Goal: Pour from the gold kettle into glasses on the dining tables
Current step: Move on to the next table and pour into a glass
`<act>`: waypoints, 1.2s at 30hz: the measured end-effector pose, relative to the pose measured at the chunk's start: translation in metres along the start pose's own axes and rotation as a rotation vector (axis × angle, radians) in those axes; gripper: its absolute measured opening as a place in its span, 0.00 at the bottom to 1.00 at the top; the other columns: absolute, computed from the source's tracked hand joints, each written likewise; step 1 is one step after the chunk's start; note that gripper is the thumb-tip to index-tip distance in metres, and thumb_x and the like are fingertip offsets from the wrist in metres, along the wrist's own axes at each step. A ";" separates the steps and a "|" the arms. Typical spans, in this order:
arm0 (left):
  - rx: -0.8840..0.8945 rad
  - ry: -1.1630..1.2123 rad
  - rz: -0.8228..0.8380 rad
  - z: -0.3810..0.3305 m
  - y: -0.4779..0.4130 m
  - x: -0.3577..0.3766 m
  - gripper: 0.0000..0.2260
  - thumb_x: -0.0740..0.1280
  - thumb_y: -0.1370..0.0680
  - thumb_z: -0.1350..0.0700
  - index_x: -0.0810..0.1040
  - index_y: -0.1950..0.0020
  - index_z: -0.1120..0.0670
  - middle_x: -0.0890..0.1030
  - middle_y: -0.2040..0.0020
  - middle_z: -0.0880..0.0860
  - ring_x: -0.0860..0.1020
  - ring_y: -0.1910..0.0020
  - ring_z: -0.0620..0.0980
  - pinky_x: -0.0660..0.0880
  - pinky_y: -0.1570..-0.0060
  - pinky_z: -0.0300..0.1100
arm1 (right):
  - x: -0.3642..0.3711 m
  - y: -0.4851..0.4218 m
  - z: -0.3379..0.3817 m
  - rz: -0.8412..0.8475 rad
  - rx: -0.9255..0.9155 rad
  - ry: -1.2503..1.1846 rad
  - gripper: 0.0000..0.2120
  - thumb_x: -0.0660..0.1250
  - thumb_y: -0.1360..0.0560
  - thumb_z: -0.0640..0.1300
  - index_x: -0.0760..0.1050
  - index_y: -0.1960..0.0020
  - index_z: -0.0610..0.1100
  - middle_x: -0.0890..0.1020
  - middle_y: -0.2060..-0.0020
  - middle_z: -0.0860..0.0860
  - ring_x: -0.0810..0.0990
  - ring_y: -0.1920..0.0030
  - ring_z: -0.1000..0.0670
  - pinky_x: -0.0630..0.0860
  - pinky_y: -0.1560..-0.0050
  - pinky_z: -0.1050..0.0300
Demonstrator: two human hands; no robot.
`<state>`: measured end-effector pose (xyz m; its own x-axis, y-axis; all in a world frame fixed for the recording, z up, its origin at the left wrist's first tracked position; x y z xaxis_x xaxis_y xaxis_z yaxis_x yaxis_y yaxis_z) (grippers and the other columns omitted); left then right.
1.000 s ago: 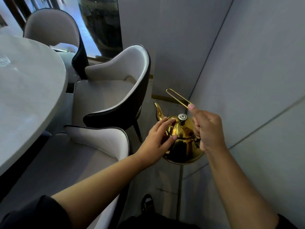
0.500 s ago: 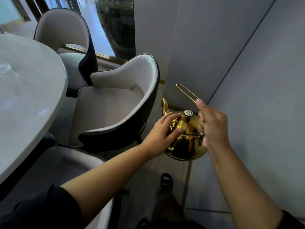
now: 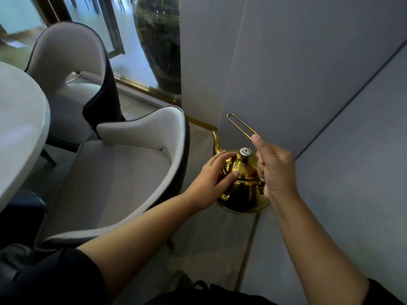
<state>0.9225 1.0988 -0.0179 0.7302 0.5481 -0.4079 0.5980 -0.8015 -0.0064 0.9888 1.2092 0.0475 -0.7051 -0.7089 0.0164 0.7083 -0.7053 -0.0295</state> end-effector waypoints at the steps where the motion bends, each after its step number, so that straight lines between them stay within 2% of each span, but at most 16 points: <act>1: -0.001 -0.001 -0.001 0.002 -0.016 -0.003 0.20 0.60 0.21 0.45 0.61 0.30 0.41 0.59 0.26 0.49 0.60 0.27 0.51 0.67 0.33 0.52 | 0.001 -0.017 -0.001 0.006 0.002 0.003 0.28 0.67 0.24 0.49 0.64 0.81 0.48 0.63 0.84 0.56 0.58 0.82 0.58 0.58 0.80 0.68; 3: -0.005 -0.007 -0.003 0.009 -0.048 -0.010 0.20 0.60 0.22 0.45 0.60 0.30 0.39 0.59 0.26 0.49 0.60 0.27 0.52 0.68 0.33 0.55 | 0.005 -0.051 -0.006 0.018 0.008 -0.005 0.28 0.66 0.23 0.49 0.65 0.81 0.49 0.63 0.84 0.56 0.58 0.83 0.58 0.58 0.80 0.68; 6: -0.001 -0.045 -0.028 0.021 -0.092 -0.023 0.21 0.61 0.22 0.45 0.60 0.30 0.40 0.59 0.26 0.49 0.60 0.27 0.50 0.68 0.33 0.53 | 0.015 -0.101 -0.014 0.043 0.008 -0.028 0.29 0.66 0.23 0.48 0.64 0.82 0.48 0.62 0.84 0.56 0.58 0.83 0.58 0.58 0.80 0.68; 16: -0.088 -0.182 -0.250 0.068 -0.230 -0.090 0.24 0.60 0.22 0.45 0.59 0.27 0.46 0.59 0.25 0.49 0.61 0.28 0.50 0.68 0.33 0.53 | 0.084 -0.273 -0.034 0.242 0.003 0.008 0.28 0.67 0.24 0.47 0.64 0.81 0.48 0.63 0.84 0.55 0.59 0.82 0.58 0.60 0.79 0.68; 22: -0.135 -0.139 -0.425 0.083 -0.298 -0.153 0.21 0.60 0.21 0.46 0.63 0.30 0.48 0.66 0.29 0.50 0.65 0.30 0.49 0.69 0.35 0.52 | 0.147 -0.362 -0.031 0.380 0.016 -0.064 0.28 0.67 0.24 0.45 0.62 0.80 0.48 0.62 0.84 0.56 0.58 0.82 0.58 0.59 0.79 0.68; 27: -0.189 -0.170 -0.596 0.106 -0.338 -0.206 0.19 0.61 0.22 0.45 0.64 0.32 0.47 0.69 0.32 0.50 0.67 0.33 0.48 0.69 0.36 0.53 | 0.209 -0.423 -0.034 0.539 0.032 -0.109 0.27 0.67 0.24 0.44 0.63 0.80 0.48 0.63 0.84 0.56 0.59 0.83 0.59 0.60 0.80 0.69; 31: -0.253 -0.122 -0.780 0.129 -0.358 -0.247 0.21 0.59 0.23 0.42 0.64 0.32 0.46 0.70 0.32 0.50 0.66 0.32 0.48 0.68 0.36 0.55 | 0.268 -0.459 -0.034 0.732 0.019 -0.090 0.26 0.66 0.24 0.44 0.68 0.81 0.49 0.67 0.85 0.55 0.66 0.83 0.58 0.65 0.77 0.69; 36: -0.338 -0.111 -0.954 0.155 -0.365 -0.299 0.22 0.60 0.23 0.43 0.64 0.31 0.47 0.70 0.32 0.51 0.66 0.31 0.49 0.67 0.34 0.55 | 0.349 -0.484 -0.032 0.952 0.010 -0.137 0.28 0.65 0.23 0.41 0.69 0.82 0.49 0.67 0.85 0.56 0.65 0.83 0.59 0.63 0.78 0.71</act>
<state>0.4350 1.1902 -0.0352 -0.1250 0.8843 -0.4500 0.9894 0.0775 -0.1225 0.3987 1.3034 0.0351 0.1754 -0.9787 0.1066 0.9825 0.1671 -0.0825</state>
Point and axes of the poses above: each hand's wrist, its own y-axis away from the middle knuckle, its own x-axis out of the palm, z = x × y, the point moved 10 cm from there along -y, towards the middle knuckle
